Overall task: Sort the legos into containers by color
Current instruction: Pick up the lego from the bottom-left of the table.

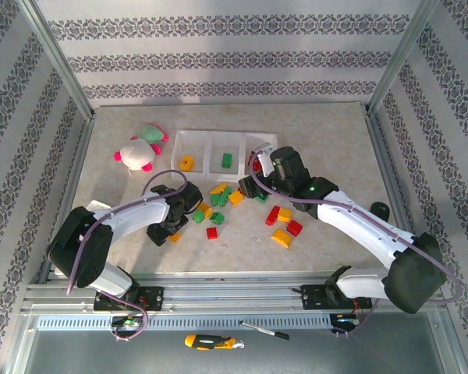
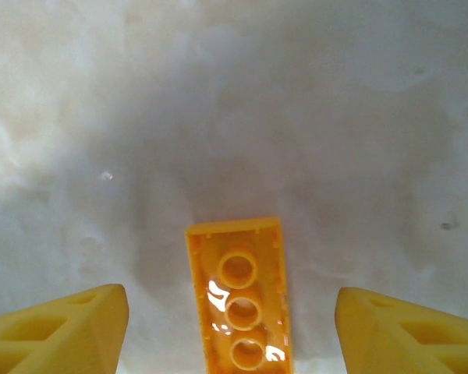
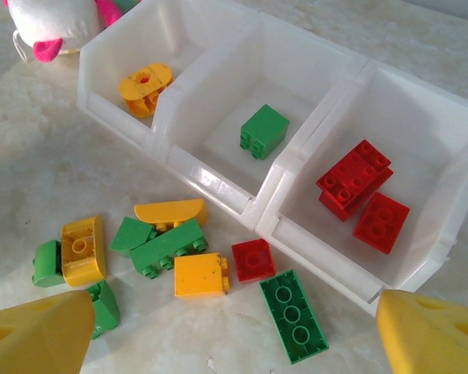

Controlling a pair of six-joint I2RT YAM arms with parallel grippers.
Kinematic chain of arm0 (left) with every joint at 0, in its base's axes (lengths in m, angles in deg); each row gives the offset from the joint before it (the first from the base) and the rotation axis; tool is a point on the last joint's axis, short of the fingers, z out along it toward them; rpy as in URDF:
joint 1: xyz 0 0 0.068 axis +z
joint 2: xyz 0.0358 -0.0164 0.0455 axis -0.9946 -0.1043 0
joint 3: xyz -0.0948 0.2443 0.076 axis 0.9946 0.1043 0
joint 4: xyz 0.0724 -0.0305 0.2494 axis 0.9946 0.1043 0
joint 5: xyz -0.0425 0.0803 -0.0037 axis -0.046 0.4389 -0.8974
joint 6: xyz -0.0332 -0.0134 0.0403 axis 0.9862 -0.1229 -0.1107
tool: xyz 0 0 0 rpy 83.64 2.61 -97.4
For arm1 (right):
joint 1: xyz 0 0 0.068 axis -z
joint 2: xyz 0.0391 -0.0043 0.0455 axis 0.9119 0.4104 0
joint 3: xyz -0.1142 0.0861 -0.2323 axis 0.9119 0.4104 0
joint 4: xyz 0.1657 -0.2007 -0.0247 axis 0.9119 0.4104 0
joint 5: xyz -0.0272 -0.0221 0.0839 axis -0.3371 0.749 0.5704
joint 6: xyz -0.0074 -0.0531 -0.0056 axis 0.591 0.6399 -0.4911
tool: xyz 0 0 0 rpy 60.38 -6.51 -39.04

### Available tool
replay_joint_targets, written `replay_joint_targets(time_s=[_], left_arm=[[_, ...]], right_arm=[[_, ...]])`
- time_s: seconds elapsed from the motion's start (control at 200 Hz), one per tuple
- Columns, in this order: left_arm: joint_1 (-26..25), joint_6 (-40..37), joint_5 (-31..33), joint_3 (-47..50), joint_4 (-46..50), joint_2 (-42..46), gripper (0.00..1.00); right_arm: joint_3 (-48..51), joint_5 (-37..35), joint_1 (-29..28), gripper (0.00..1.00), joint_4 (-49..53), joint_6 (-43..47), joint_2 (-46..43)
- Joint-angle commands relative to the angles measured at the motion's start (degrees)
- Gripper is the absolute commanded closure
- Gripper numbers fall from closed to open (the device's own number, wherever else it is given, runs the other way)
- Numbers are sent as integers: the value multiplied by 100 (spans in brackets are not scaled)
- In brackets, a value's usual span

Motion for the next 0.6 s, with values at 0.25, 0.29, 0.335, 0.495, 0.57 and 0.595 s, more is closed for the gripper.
replay_joint_targets(time_s=[0.25, 0.29, 0.335, 0.495, 0.57, 0.595], left_arm=[[192, 403, -563, 580, -868, -205, 45], [193, 401, -582, 595, -882, -243, 49], [203, 394, -595, 588, -883, -257, 53], [203, 269, -551, 574, -865, -201, 63], [199, 108, -456, 496, -814, -118, 66], [203, 64, -411, 454, -760, -88, 66]], right_arm=[[106, -154, -68, 7, -25, -3, -140], [97, -163, -74, 7, -10, -5, -140], [89, -163, -77, 7, 4, -5, -148], [71, -173, -93, 7, 35, -22, -214], [62, -168, -100, 7, 38, -42, -263], [67, -171, -101, 7, 51, -46, -275]])
